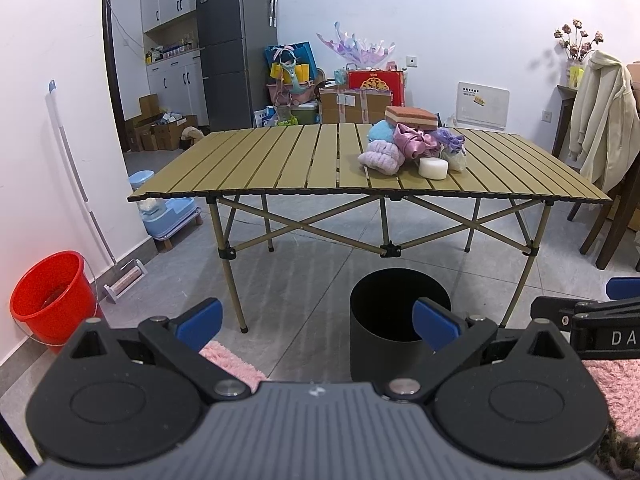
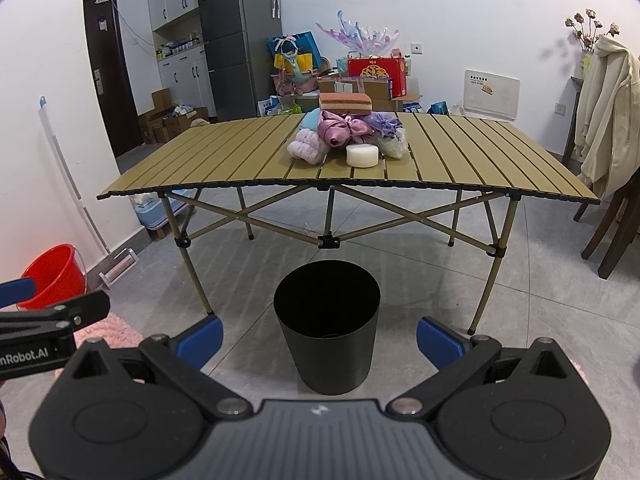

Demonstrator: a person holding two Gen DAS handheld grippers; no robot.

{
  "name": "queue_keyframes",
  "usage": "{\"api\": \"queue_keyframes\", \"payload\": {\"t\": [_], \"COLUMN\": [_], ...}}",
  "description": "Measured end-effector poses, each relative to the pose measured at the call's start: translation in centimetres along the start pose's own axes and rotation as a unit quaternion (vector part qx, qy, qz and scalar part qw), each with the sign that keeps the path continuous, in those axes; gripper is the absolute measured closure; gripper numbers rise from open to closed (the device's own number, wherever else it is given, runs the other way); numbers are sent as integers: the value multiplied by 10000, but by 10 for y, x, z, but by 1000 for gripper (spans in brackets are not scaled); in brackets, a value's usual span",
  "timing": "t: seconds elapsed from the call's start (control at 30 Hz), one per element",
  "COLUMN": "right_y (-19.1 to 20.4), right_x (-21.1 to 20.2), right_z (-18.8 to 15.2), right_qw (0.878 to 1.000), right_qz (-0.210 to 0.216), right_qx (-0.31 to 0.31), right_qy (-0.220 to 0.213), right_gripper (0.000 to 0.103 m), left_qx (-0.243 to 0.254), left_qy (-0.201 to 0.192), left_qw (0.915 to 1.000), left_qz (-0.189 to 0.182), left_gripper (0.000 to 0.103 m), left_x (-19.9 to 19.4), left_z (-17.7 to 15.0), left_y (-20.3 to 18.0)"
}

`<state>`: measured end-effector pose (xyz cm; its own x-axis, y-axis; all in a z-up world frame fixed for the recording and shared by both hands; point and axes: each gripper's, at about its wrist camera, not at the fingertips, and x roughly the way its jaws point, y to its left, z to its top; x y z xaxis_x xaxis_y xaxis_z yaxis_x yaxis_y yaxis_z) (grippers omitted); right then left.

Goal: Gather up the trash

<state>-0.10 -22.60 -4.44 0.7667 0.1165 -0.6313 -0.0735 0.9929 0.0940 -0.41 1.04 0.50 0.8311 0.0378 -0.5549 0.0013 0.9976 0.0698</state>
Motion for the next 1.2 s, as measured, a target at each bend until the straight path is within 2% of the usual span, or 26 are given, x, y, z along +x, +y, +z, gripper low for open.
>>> {"api": "queue_keyframes", "payload": {"t": [1.2], "right_y": [-6], "right_x": [3], "right_z": [3], "right_qw": [9999], "right_qz": [109], "right_qx": [35], "right_qy": [10], "right_gripper": [0], "left_qx": [61], "left_qy": [-17], "left_qw": [10000], "left_qz": [-30], "left_gripper": [0], "left_x": [5], "left_z": [-4], "left_y": [4]}}
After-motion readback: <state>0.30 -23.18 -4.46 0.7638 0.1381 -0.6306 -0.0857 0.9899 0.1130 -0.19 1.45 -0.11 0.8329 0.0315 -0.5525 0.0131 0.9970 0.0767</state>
